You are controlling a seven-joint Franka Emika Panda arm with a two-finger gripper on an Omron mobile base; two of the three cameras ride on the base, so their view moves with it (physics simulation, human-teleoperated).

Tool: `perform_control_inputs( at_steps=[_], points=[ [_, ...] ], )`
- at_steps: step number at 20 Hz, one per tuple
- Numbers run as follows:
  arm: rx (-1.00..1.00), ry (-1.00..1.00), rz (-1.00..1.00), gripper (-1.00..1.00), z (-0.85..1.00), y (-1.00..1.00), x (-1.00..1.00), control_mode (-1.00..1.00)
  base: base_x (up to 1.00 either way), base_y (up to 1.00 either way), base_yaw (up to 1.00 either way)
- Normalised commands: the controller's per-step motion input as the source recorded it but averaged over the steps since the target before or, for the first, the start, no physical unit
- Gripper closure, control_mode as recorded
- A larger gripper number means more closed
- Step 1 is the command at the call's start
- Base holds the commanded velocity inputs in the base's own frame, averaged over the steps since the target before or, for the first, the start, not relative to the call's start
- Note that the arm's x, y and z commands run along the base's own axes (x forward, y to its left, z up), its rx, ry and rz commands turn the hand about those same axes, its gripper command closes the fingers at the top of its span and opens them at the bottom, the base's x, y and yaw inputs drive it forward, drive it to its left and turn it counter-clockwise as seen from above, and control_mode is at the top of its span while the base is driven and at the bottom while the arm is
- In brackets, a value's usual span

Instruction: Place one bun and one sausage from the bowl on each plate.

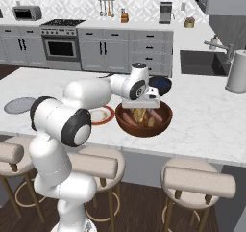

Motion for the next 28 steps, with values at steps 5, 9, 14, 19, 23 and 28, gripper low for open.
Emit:
perform_control_inputs(
  at_steps=[5,9,14,19,23,28],
  points=[
    [0.00,0.00,0.02,-1.00,-0.28,0.00,0.31,-1.00,0.00,0.00,0.00],
    [-0.01,0.00,0.00,-1.00,-0.42,0.00,0.29,-1.00,0.00,0.00,0.00],
    [-0.02,0.00,0.01,-1.00,-0.47,0.00,0.19,-1.00,0.00,0.00,0.00],
    [0.00,0.00,0.03,-1.00,-0.32,-0.08,0.21,-1.00,0.00,0.00,0.00],
    [0.00,0.00,0.03,-1.00,-0.15,-0.21,0.31,-1.00,0.00,0.00,0.00],
    [0.00,0.00,0.03,-1.00,-0.18,-0.09,0.09,-1.00,0.00,0.00,0.00]
  ],
)
